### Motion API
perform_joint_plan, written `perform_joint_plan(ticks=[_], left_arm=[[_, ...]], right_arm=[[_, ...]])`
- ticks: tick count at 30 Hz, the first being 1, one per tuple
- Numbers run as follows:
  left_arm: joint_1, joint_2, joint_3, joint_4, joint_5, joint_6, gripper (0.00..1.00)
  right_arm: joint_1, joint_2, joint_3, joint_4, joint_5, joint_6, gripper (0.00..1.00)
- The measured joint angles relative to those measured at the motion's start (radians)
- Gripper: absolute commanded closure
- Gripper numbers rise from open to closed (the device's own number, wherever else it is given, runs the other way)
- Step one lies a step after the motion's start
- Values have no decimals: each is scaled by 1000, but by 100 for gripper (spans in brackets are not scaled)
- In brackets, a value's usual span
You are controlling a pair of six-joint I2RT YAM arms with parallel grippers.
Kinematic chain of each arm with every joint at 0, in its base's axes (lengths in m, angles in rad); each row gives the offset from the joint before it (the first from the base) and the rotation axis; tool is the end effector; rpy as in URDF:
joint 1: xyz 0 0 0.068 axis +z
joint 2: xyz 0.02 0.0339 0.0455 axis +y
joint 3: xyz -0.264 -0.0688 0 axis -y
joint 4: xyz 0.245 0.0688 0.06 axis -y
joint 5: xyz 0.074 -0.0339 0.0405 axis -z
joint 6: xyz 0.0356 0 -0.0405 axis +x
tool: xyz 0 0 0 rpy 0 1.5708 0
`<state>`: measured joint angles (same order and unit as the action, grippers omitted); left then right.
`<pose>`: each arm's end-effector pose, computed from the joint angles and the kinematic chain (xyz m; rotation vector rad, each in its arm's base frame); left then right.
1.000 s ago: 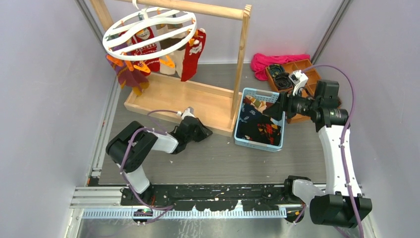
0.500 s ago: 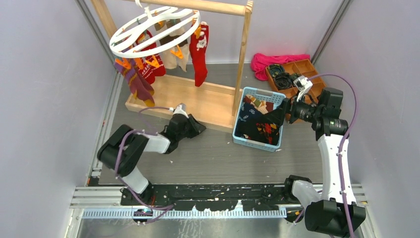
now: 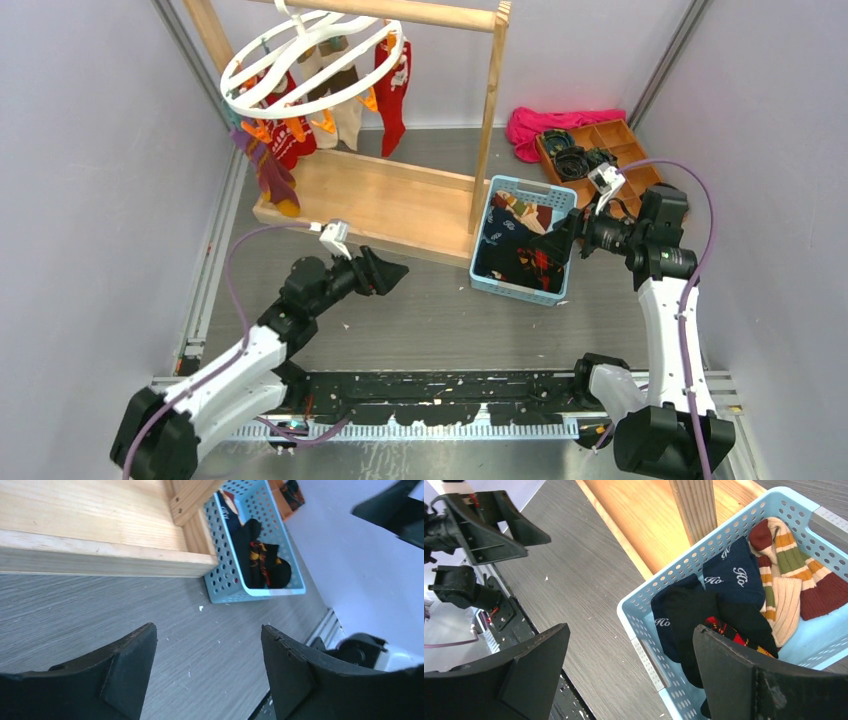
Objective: Clip the socks to the hanger
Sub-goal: Adjust the clothesline at the center of the board, then adjust the sock in the bin.
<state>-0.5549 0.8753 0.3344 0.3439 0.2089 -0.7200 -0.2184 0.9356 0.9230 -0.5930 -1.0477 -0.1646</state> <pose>0.1648 -0.1108 0.2202 0.0061 1.9008 -1.0839 0.1869 -0.0099 0.3307 -0.5161 1.8868 0.8751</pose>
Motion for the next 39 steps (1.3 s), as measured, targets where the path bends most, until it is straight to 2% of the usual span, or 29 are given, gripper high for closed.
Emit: perform_joint_plan(ticks=[3,7,13,19,25,31,35,39], left_arm=[[0,-151,-45,-42,18,15,11],[0,-343,-95,-74,25,13,10],[0,-512,-80,-156,25,26,10],[0,-558,-47,-254,7,58,11],[0,-557,-47,-286,-3,65,11],[0,-558,-47,-306,-9,74,10],[0,-564,-47,-311,-16,74,11],[0,-565,-47,-311,-17,74,11]], right_arm=[[0,0,-12,-6,3,-19,0],[0,8,-13,-28,58,-66,2],[73,153,-1,-55,280,-92,18],[186,320,2,-35,492,-26,33],[194,483,63,28,635,126,37],[195,645,161,85,678,225,44],[198,712,166,95,682,257,50],[205,724,166,98,691,274,73]])
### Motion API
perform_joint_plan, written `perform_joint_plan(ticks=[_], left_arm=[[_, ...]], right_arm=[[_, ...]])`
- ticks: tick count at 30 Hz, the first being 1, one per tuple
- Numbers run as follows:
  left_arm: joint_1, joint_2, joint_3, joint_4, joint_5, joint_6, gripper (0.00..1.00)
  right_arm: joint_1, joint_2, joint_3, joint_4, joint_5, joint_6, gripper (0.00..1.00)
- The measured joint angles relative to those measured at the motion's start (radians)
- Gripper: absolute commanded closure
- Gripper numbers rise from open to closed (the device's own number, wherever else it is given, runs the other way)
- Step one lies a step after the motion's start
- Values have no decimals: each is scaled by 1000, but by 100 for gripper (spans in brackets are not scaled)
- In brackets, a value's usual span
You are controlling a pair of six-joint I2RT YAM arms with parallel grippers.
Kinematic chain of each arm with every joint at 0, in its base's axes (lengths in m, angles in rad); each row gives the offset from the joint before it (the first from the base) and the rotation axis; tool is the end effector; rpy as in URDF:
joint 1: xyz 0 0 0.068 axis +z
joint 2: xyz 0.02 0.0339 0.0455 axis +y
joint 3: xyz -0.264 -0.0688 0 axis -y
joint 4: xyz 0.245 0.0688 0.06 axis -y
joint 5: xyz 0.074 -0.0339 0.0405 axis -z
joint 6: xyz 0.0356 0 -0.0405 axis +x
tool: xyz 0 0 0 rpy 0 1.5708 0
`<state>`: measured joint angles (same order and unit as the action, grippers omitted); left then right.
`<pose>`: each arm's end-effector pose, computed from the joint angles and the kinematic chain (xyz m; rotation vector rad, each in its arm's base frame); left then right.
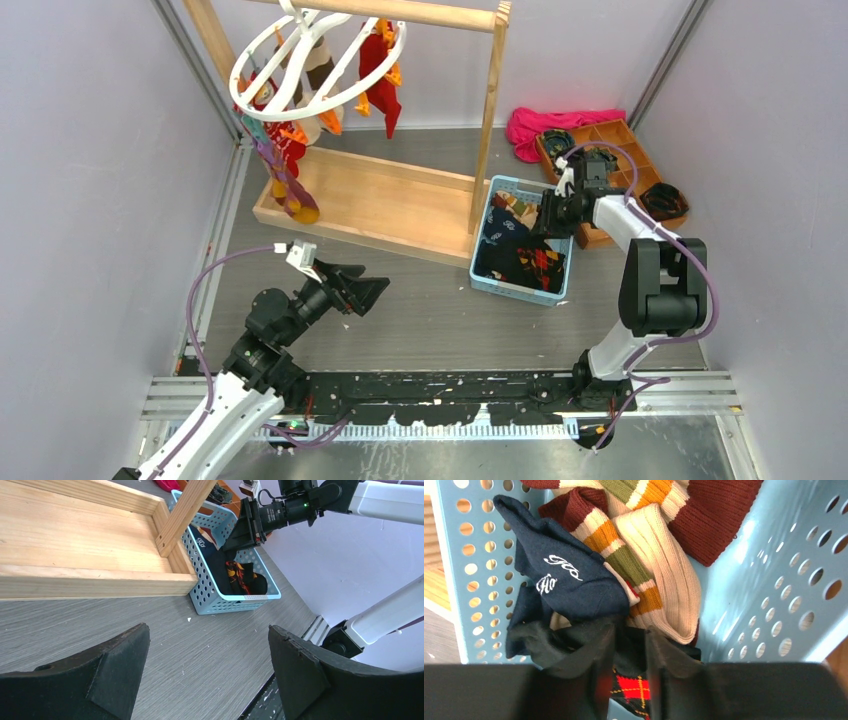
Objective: Clip the socks to the hanger
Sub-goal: Adjust the sock in the bin.
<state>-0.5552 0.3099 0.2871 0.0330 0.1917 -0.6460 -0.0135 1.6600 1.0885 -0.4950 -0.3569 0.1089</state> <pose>0.1016 -0.0710 0.2495 0.0858 1.6663 -1.0798 0.3341 0.0079 0.2004 0.0386 2.6148 0.5027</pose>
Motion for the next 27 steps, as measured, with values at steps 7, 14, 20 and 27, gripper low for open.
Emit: perform_joint_plan(ticks=[7,14,20,27], left_arm=[[0,3,0,0,3,0,12],[0,31,-5,52,54,-8,14],[0,167,-36,224,163,-70,19],[-78,313,-43,365,217,-93,19]], right_arm=[[6,-48,-19,17,15,-8,96],[-5,-341,-44,32,-83,-26,99],[-97,-511,-44,62,-314,-35,99],[-116,-539,-67,46,-578,-100,99]])
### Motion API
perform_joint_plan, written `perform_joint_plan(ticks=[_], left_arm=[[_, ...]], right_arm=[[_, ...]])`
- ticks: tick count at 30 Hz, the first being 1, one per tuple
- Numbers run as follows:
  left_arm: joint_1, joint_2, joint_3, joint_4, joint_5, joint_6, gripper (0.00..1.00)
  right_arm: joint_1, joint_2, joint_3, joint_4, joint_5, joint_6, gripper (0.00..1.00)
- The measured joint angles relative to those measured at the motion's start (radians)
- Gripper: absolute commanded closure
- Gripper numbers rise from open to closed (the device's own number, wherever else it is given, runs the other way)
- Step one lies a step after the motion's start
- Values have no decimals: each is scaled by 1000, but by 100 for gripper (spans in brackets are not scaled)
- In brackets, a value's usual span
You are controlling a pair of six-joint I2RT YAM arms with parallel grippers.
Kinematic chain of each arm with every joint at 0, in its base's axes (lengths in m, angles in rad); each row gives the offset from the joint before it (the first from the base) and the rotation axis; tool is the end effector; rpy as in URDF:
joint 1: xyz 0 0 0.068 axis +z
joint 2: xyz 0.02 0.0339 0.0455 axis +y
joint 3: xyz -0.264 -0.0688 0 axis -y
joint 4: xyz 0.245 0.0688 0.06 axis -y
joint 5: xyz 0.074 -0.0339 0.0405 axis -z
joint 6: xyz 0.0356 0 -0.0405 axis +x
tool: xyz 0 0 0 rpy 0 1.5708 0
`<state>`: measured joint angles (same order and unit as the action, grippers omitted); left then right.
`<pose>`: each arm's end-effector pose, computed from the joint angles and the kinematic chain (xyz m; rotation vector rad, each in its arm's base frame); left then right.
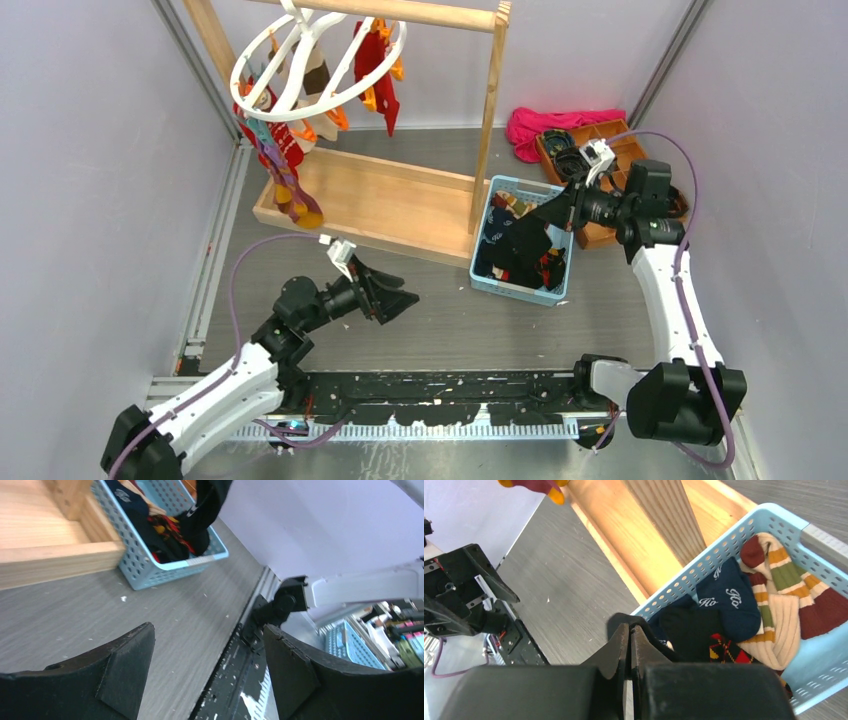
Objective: Clip the socks to the hanger
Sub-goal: Adjust the sock in the bin.
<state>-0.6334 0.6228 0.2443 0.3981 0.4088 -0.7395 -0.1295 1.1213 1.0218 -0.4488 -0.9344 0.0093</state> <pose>0.1222 -0.1073 0.2348 0.2679 1.7112 -1.3670 0.2380 -0.0021 0.3370 -0.4083 1.9500 0.9007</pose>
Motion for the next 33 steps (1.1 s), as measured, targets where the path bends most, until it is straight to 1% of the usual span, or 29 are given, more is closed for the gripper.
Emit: perform_joint_plan(ticks=[3,5,7,10,12,16,19,21,23,27,30,33], left_arm=[[-82,40,0,39,-24,18,20],[-118,73,0,65,-35,23,20],[-139,114,0,91,-46,23,20],[-147,151,0,110,-56,23,20],[-148,151,0,114,-64,23,20],[-150,114,0,114,-83,42,19],[-150,73,0,98,-96,60,19],[-150,43,0,81,-106,76,18],[-150,24,0,63,-114,95,18],[-150,-4,5,8,-131,140,18],[-150,-18,15,-26,-148,174,17],[-150,-31,16,-38,-167,212,16]], right_arm=[[2,7,-21,-3,-13,-16,98],[3,44,-21,-17,19,-33,97],[4,124,-5,-48,85,-49,97],[4,270,27,-81,236,-52,97],[4,316,27,-85,337,-46,97],[13,305,0,-39,557,-34,97],[44,294,-8,19,707,-34,97],[76,293,-8,68,786,-35,96],[97,301,-6,100,829,-37,95],[129,394,53,132,910,-49,89],[130,435,57,147,965,-69,82],[130,431,58,166,1000,-91,60]])
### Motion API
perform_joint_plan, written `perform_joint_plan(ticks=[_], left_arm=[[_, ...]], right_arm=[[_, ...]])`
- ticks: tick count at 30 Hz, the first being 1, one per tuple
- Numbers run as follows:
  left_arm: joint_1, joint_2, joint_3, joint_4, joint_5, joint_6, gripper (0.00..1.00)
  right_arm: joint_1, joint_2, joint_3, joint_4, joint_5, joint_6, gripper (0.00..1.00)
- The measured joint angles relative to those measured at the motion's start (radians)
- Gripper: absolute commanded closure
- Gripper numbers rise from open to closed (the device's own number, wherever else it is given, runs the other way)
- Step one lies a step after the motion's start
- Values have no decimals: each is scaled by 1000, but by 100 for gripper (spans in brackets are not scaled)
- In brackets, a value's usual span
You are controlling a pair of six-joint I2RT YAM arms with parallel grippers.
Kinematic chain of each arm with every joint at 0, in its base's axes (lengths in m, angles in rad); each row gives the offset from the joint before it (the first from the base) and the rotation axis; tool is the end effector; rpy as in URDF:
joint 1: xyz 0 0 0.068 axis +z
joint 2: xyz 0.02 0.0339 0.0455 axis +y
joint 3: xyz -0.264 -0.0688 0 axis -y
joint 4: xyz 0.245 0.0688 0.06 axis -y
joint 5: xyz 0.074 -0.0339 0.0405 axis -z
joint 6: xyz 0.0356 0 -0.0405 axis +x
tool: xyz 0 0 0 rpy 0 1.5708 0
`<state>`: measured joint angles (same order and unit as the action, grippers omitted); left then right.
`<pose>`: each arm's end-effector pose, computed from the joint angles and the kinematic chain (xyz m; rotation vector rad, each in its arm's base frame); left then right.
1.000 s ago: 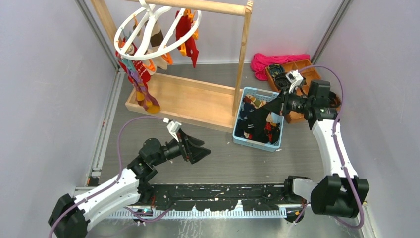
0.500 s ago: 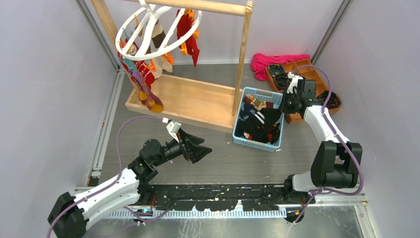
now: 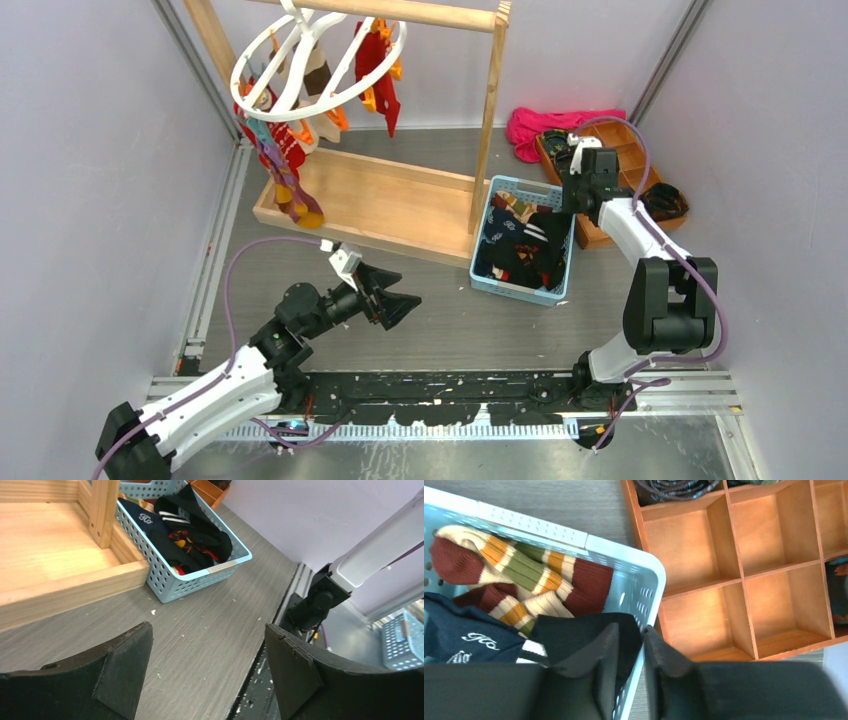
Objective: Clip the socks to the hanger
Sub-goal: Adjust the sock in the bin.
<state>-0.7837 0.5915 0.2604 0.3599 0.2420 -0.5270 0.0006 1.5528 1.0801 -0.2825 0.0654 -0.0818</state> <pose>0.1077 -0.1194 0.2409 0.4194 1.6230 -1.2037 0.3405 -0.0021 0.2443 -0.0630 2.3260 -0.1168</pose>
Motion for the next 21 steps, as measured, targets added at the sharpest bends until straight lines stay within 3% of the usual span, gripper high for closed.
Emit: perform_joint_plan(ticks=[2,7,14,17,21], left_arm=[[0,0,2,-2,-8,34,16],[-1,29,12,8,-14,85,16],[-1,106,13,73,-14,116,16],[-1,122,13,98,-13,122,16],[-1,126,13,124,-14,125,16]], right_arm=[[-2,0,18,-3,-13,-15,43],[20,-10,72,-32,-114,-44,23],[58,-29,97,-108,-557,-87,28],[74,79,151,-115,-626,-52,30],[90,263,214,-122,-595,-8,36]])
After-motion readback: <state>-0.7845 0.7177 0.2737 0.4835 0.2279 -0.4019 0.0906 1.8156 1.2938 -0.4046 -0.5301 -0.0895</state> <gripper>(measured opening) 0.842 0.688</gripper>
